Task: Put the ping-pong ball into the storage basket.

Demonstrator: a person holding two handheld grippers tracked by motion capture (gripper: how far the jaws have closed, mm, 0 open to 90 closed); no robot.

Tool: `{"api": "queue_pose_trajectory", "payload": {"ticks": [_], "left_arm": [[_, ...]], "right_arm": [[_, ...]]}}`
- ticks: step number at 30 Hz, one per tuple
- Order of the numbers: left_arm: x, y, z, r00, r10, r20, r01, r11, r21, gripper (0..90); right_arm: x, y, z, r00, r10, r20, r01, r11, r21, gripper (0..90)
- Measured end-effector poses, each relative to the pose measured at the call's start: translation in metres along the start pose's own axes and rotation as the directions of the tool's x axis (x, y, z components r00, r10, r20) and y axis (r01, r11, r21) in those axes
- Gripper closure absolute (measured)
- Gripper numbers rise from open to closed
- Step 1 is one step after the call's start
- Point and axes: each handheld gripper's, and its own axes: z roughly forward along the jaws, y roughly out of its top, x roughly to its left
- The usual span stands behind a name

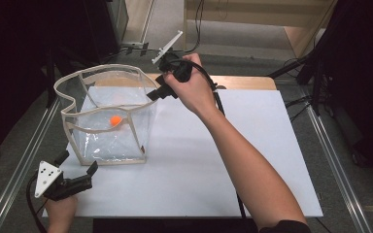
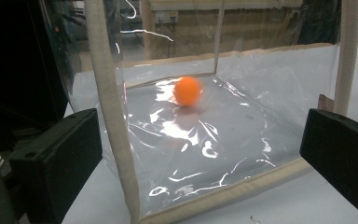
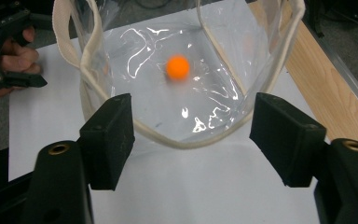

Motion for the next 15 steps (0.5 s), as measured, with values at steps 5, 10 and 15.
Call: {"api": "queue_pose_trajectory", "payload": {"ticks": [5,10,15], "left_arm": [[0.000,0.000,0.000,1.0000,-0.001,0.000,0.001,1.0000,0.001,0.0],[0.000,0.000,0.000,1.0000,0.000,-0.001,0.000,1.0000,0.001,0.0],[0.000,0.000,0.000,1.0000,-0.002,-0.001,0.002,1.0000,0.001,0.0]], "right_arm": [[0.001,-0.010,-0.005,1.0000,-0.006,0.006,0.005,1.000,0.005,16.8],[0.004,-0.018,-0.008,0.9997,-0.013,0.021,0.013,1.000,0.013,8.9],[0.009,-0.028,-0.013,0.9993,-0.006,0.037,0.005,1.000,0.006,0.0]]}}
